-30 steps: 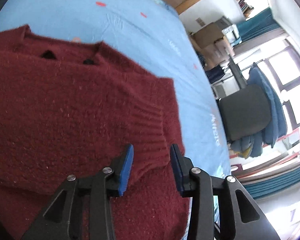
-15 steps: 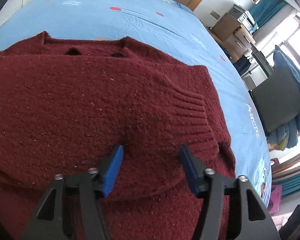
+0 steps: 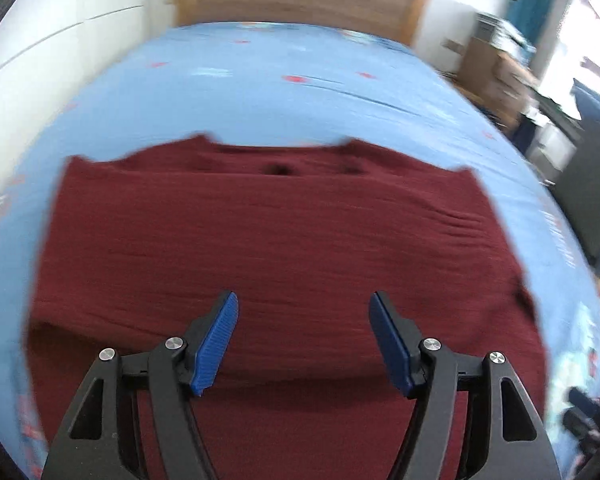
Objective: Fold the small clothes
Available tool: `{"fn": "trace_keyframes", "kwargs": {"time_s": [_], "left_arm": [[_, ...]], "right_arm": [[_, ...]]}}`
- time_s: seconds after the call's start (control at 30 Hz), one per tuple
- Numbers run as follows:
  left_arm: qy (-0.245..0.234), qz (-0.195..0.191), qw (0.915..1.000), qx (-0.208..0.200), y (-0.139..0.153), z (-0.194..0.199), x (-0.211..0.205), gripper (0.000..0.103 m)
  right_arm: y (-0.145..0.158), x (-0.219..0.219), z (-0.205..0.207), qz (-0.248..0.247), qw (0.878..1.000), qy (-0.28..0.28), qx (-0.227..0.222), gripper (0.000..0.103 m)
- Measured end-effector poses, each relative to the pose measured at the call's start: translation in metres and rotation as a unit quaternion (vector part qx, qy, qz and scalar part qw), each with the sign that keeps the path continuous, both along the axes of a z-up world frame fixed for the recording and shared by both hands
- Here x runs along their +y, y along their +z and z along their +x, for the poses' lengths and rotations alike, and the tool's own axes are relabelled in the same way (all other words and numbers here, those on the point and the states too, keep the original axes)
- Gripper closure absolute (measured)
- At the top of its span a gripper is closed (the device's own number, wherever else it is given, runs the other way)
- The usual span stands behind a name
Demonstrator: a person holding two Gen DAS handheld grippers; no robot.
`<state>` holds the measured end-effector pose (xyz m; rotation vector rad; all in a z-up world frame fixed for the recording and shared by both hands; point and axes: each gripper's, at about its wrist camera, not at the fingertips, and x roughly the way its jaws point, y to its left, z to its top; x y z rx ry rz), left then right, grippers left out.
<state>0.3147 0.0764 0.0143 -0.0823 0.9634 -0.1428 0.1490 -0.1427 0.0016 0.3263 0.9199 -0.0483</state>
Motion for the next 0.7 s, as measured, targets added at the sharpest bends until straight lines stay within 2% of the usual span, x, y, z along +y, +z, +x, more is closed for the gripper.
{"fn": "trace_keyframes", "kwargs": {"time_s": [0.13,0.27,0.47,0.7], "left_arm": [[0.058,0.046,0.9972,0.006,-0.012,0.007,0.057,0.041],[0.094,0.028,0.9944,0.038,-0.035,0.009,0.084,0.040],[0.061,0.019,0.9970,0.043,-0.028,-0.012,0.071,0.039],[0.044,0.046,0.9973,0.037,-0.015,-0.055,0.048,0.039]], "right_arm": [[0.002,0.006,0.003,-0.003,1.000,0.005,-0.003,0.049],[0.000,0.010,0.002,-0.004,1.000,0.006,0.003,0.049],[0.009,0.014,-0.005,-0.012,1.000,0.011,0.001,0.049],[0.021,0.017,-0.020,-0.026,1.000,0.011,-0.001,0.049]]}}
